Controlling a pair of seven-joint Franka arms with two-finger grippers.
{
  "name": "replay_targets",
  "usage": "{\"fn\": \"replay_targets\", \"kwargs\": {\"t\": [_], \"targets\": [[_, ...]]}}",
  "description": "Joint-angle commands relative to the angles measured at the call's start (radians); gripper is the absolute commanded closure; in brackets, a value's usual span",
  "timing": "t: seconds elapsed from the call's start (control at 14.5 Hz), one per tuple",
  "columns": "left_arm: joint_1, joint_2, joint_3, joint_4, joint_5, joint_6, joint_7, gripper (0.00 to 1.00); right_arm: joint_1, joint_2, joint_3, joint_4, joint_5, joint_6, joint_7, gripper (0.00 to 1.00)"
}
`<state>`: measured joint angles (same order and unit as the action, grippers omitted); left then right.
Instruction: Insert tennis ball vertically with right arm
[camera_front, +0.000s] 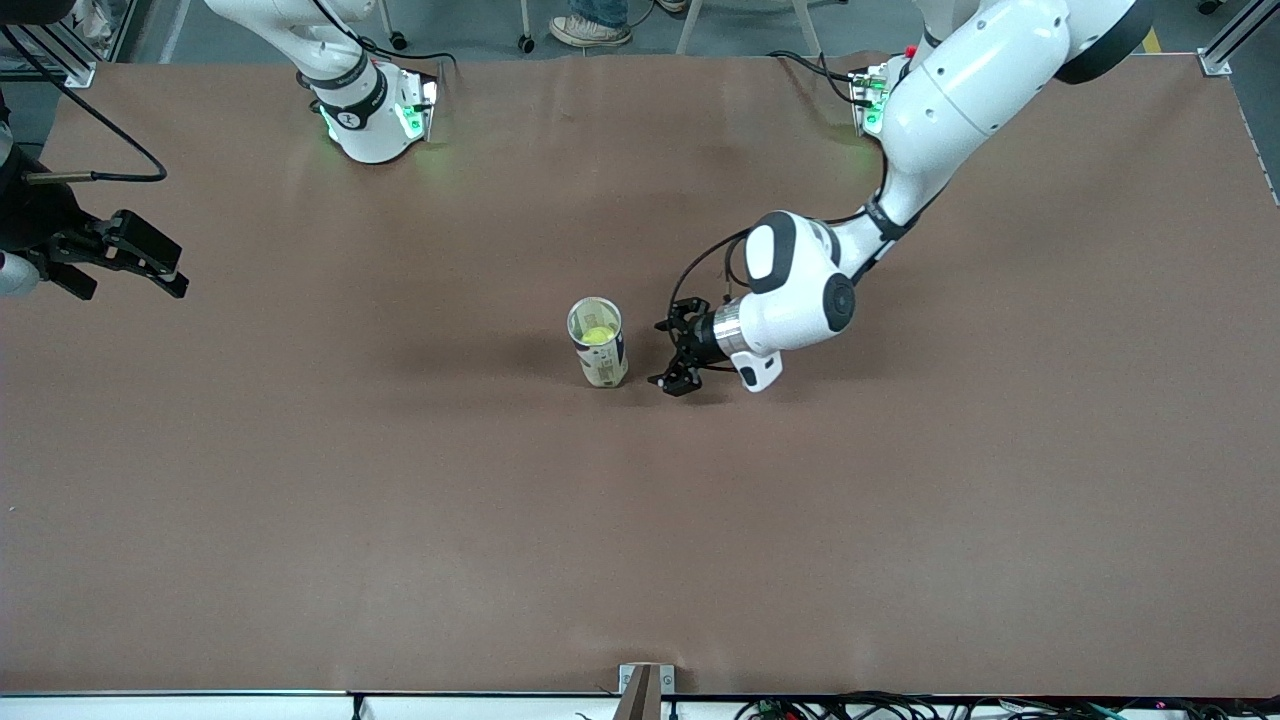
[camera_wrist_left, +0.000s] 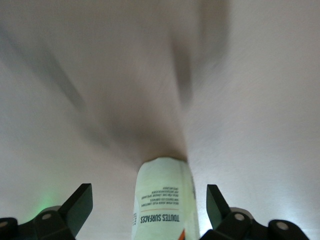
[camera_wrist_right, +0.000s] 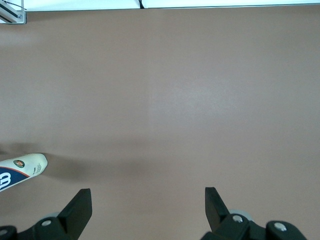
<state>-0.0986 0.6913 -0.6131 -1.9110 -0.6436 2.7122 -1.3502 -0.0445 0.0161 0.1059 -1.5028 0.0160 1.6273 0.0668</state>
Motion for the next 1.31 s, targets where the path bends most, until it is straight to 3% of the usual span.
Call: {"fn": "replay_targets", "kwargs": {"t": [0.0,0.21,0.55,0.76,0.97,1.1,1.24], "targets": [[0.175,-0.107,0.004,-0.056,0.215,-0.200,0.030,0.00,-0.008,-0.010,0.008,-0.011,-0.007,-0.001,-0.010,0.00],[0.319,-0.168,0.004,-0.017,0.479,-0.377,0.037,0.00,-0.008,-0.010,0.008,-0.011,-0.007,0.000,-0.008,0.00],[0.422,-0.164,0.004,0.206,0.781,-0.716,0.274,0.00,-0.008,-0.010,0.008,-0.011,-0.007,0.000,-0.010,0.00],[0.459,-0.191,0.004,0.299,0.789,-0.830,0.507,0.00,-0.008,-0.010,0.008,-0.011,-0.008,0.000,-0.012,0.00],[0.540,-0.277,-0.002,0.319,0.774,-0.949,0.783,0.00,-0.008,-0.008,0.008,-0.011,-0.008,0.002,-0.012,0.00],[0.522,-0.317,0.028,0.322,0.757,-0.977,0.810,0.00,-0.008,-0.008,0.008,-0.011,-0.008,0.002,-0.012,0.00],[0.429,-0.357,0.128,0.380,0.719,-1.060,0.835,0.00,-0.008,-0.008,0.008,-0.011,-0.008,0.002,-0.012,0.00]]}}
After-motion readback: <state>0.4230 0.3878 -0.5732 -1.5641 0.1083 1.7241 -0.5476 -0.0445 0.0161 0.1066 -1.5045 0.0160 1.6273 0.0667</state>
